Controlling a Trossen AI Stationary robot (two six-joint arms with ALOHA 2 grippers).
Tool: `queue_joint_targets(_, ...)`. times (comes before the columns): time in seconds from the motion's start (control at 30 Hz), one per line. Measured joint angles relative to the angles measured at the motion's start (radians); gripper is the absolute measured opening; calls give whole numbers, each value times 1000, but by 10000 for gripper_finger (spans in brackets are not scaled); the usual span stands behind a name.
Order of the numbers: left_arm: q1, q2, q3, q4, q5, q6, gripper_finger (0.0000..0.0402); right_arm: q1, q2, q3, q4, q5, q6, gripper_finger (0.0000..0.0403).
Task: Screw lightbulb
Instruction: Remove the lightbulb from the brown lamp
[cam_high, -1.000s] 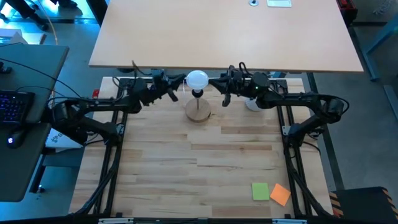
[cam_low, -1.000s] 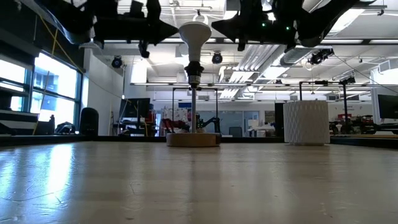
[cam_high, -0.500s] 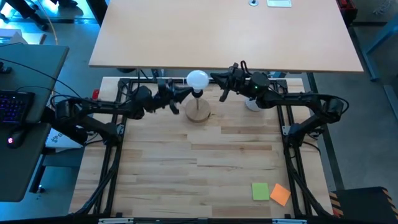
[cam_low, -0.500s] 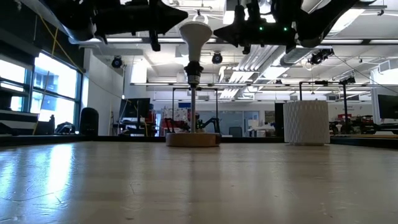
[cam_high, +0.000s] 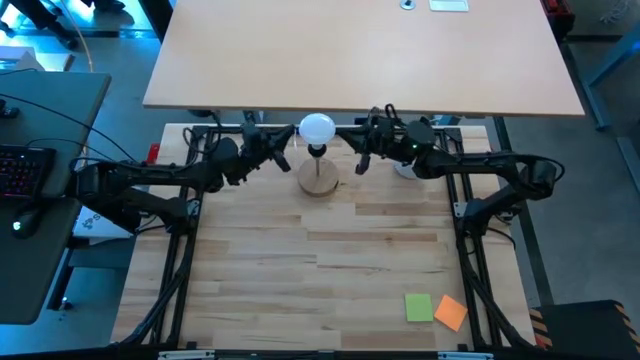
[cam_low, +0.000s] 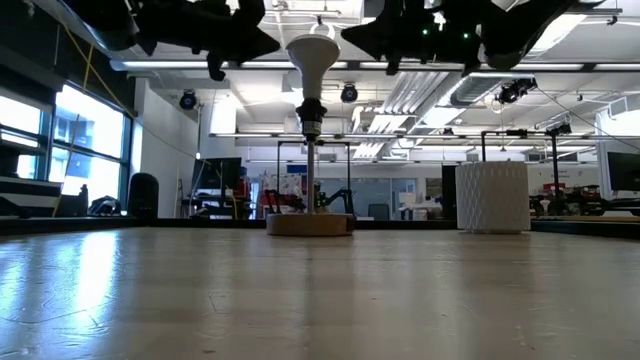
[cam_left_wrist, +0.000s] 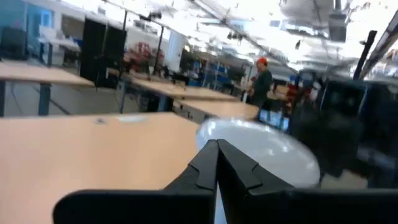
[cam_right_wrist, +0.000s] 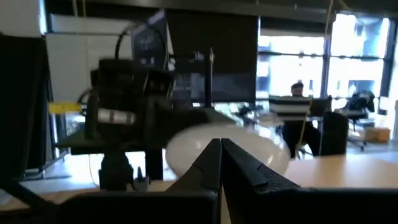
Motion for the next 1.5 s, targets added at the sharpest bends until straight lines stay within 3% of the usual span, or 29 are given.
queue_joint_targets(0.2,42,56,0,54,100,-62,0,16,49,0,21,165,7,0)
queue_joint_targets(0.33,11,75,0,90,116,-91,0,7,86,0,80,205,12,0)
queue_joint_targets(0.5,-56,71,0,116,125,-61,0,-27,126,2,108,181,66,0)
queue_joint_targets(0.8,-136,53,1,41,-18,-2,0,-78,89,0,114,189,71,0)
queue_joint_targets(1.07,-28,21,0,-54,-27,-14,0,-16,59,0,83,99,77,0)
queue_joint_targets(1.33,72,47,0,48,161,-68,0,57,57,1,50,267,-19,0)
queue_joint_targets(1.5,38,67,0,84,185,-69,0,39,60,2,45,282,-18,0)
